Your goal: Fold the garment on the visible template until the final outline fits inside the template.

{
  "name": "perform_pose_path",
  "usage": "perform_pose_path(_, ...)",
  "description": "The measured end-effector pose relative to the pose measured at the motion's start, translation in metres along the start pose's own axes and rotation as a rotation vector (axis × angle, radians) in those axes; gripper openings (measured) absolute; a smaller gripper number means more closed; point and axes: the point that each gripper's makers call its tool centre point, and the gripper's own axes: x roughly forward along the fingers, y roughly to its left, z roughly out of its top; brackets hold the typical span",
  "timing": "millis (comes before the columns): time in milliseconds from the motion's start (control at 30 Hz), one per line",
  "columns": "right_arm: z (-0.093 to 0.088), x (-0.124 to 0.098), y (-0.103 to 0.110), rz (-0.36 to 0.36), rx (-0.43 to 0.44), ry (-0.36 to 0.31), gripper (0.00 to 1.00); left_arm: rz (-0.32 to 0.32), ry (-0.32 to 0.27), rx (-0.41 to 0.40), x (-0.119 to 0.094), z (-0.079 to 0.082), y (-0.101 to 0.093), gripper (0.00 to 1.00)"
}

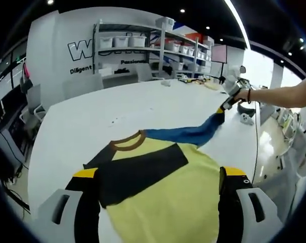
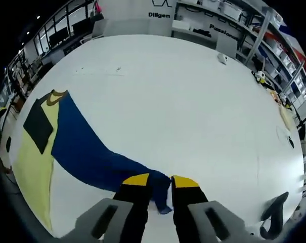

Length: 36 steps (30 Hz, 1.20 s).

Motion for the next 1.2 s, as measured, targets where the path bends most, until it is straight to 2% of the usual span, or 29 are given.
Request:
perform_pose_path(100, 0.005, -0.003, -0.005, -0.001, 0.027, -0.053, 0.33, 0.003, 0.003, -0.006, -0.001, -0.001, 0.0, 0.99)
perform_pose_path(167, -0.002, -0.005, -0.012, -0.011, 0.032, -0.062, 0.39, 0.008, 0.005, -0.009, -0.003, -0.003, 0.0, 0.99)
perform_pose_path(233, -0.009, -0.004, -0.015, -0.016, 0.044, -0.062, 0.4, 0.014, 0.005, -0.012, -0.004, -0.005, 0.0, 0.99)
perform_pose_path(300, -0.03, 0.0, -0.021, -0.028, 0.063, -0.021, 0.41, 0.016, 0.002, -0.017, -0.006, -0.005, 0.0, 0.99)
perform_pose_path(400, -0.047, 0.004, -0.02, -0.025, 0.077, 0.007, 0.39, 0.022, 0.003, -0.016, -0.007, -0.006, 0.0, 0.99)
perform_pose_path(433, -0.058, 0.007, -0.02, -0.028, 0.084, 0.027, 0.38, 0.023, 0.003, -0.014, -0.008, -0.007, 0.0, 0.99)
perform_pose_path(633, -0.075, 0.015, -0.018, -0.021, 0.138, 0.051, 0.34, 0.035, -0.001, -0.02, -0.014, -0.008, 0.001, 0.99)
perform_pose_path(867, -0.079, 0.019, -0.015, -0.018, 0.161, 0.06, 0.24, 0.049, 0.001, -0.058, -0.017, -0.013, 0.005, 0.99)
perform_pose_path(1200, -0.08, 0.024, -0.013, -0.023, 0.207, 0.057, 0.2, 0.1, 0.008, -0.089, -0.032, -0.022, 0.015, 0.99)
